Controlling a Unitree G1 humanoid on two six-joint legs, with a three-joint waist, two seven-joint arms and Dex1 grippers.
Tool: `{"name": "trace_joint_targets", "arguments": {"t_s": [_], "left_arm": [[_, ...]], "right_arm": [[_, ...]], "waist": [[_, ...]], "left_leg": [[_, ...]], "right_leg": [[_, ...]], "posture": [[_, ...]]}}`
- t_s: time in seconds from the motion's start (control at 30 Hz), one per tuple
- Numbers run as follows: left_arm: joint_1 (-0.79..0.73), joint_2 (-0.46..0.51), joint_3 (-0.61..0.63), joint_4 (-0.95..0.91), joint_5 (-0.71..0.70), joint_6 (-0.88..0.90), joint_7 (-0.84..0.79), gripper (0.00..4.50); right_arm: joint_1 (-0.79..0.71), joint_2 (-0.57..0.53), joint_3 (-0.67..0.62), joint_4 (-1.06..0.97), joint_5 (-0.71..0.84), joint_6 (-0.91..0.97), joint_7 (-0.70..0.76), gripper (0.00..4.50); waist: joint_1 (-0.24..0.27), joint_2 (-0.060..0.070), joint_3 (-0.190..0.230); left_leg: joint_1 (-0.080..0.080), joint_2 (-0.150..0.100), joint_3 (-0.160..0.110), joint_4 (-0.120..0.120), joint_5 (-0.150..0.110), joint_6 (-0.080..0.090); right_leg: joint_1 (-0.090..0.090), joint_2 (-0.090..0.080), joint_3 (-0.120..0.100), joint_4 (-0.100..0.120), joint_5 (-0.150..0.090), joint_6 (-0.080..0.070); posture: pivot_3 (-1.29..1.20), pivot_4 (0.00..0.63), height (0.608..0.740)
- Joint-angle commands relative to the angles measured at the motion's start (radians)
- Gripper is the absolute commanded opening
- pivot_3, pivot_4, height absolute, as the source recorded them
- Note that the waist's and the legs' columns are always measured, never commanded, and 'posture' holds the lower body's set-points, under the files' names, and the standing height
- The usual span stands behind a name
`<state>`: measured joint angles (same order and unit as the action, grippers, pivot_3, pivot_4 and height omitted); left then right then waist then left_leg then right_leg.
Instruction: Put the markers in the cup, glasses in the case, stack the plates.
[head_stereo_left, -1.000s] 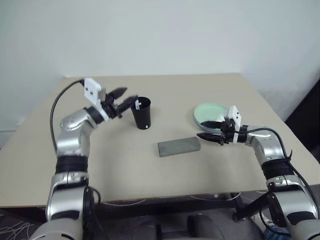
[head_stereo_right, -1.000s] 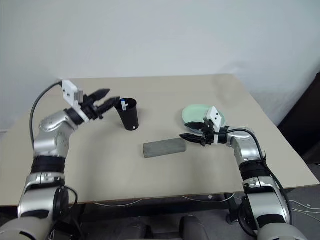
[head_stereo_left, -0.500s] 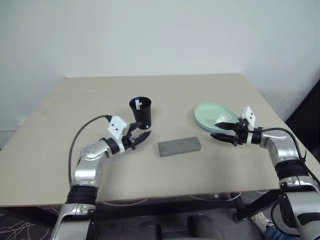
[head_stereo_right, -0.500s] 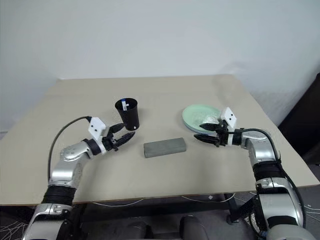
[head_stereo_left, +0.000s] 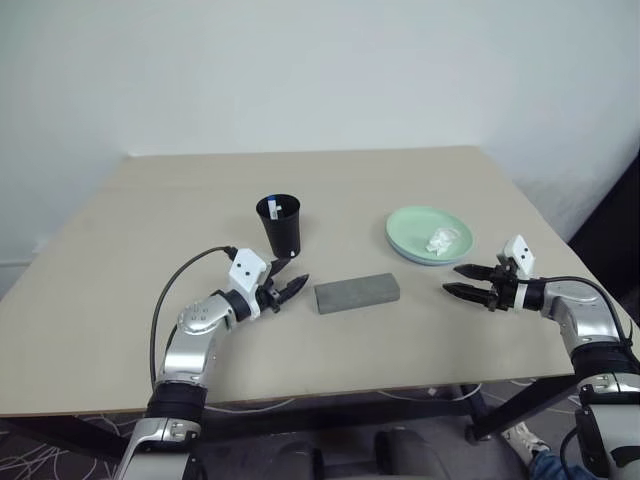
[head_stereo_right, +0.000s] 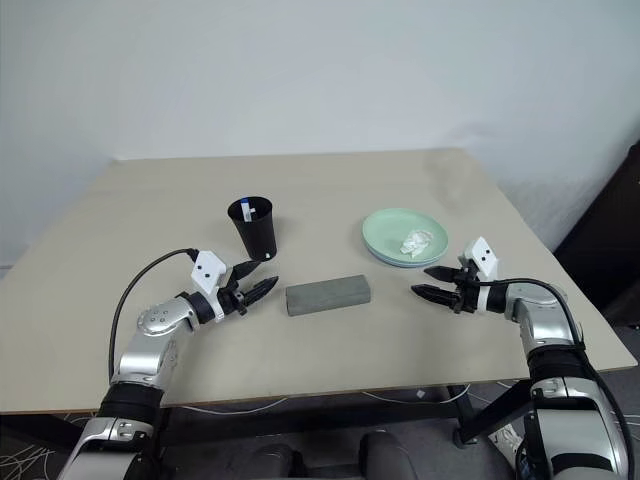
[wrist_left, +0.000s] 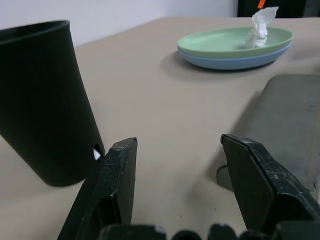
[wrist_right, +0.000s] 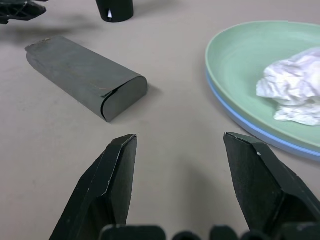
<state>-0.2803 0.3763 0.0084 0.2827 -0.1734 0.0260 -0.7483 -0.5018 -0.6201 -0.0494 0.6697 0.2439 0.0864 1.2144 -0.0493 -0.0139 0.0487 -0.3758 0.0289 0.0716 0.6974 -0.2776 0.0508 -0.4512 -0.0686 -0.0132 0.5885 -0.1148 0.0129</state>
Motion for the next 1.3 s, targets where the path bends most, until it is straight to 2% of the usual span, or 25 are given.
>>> {"name": "trace_joint_targets", "arguments": {"t_s": [0.03, 0.57, 1.03, 1.3], "left_arm": [[-0.003, 0.001, 0.008, -0.060, -0.004, -0.017, 0.021, 2.78], [-0.025, 0.048, 0.044, 0.027, -0.003, -0.063, 0.029, 2.78], [0.013, 0.049, 0.039, -0.061, -0.015, -0.024, 0.043, 2.78], [0.018, 0.040, 0.037, -0.084, -0.013, -0.014, 0.057, 2.78]], "right_arm": [[-0.013, -0.020, -0.029, -0.037, 0.015, 0.001, -0.011, 3.00], [-0.005, 0.038, -0.026, -0.116, 0.026, 0.000, -0.062, 3.00], [0.018, 0.037, -0.023, -0.112, 0.019, 0.003, -0.062, 3.00], [-0.047, 0.043, -0.017, -0.056, 0.006, -0.017, -0.065, 3.00]], "waist": [[0.000, 0.000, 0.000], [0.000, 0.000, 0.000], [0.000, 0.000, 0.000], [0.000, 0.000, 0.000]], "left_leg": [[0.000, 0.000, 0.000, 0.000, 0.000, 0.000], [0.000, 0.000, 0.000, 0.000, -0.001, -0.002], [-0.001, 0.001, 0.000, 0.000, -0.001, -0.002], [-0.001, 0.001, 0.001, 0.000, -0.001, -0.002]], "right_leg": [[0.000, 0.000, 0.000, 0.000, 0.000, 0.000], [0.000, 0.000, 0.000, 0.000, 0.000, 0.000], [-0.001, 0.000, -0.001, 0.000, 0.000, 0.000], [-0.002, 0.000, 0.000, 0.000, 0.000, 0.000]], "posture": [[0.00, 0.000, 0.732], [0.00, 0.000, 0.732], [0.00, 0.000, 0.732], [0.00, 0.000, 0.732]]}}
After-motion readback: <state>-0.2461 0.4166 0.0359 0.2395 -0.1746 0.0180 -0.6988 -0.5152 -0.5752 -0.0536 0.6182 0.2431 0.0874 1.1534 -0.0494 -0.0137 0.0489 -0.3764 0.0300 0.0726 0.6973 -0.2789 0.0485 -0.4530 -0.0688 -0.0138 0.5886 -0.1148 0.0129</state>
